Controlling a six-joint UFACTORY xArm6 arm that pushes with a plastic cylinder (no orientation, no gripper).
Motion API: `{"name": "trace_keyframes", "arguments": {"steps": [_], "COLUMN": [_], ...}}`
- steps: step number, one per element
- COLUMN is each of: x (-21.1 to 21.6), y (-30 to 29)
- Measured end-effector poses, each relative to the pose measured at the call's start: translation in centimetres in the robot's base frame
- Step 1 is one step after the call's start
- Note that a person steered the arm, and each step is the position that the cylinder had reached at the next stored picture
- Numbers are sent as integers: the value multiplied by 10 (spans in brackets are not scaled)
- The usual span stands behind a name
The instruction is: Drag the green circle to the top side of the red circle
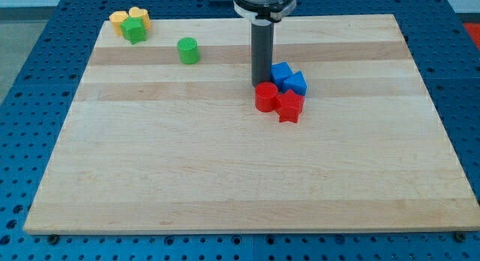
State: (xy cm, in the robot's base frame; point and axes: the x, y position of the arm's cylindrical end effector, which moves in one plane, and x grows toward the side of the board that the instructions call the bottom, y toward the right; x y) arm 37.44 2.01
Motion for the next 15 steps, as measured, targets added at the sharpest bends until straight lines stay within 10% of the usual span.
{"name": "trace_keyframes", "arguments": {"steps": [11, 15], "x": [-35, -89], "y": [-253, -133]}}
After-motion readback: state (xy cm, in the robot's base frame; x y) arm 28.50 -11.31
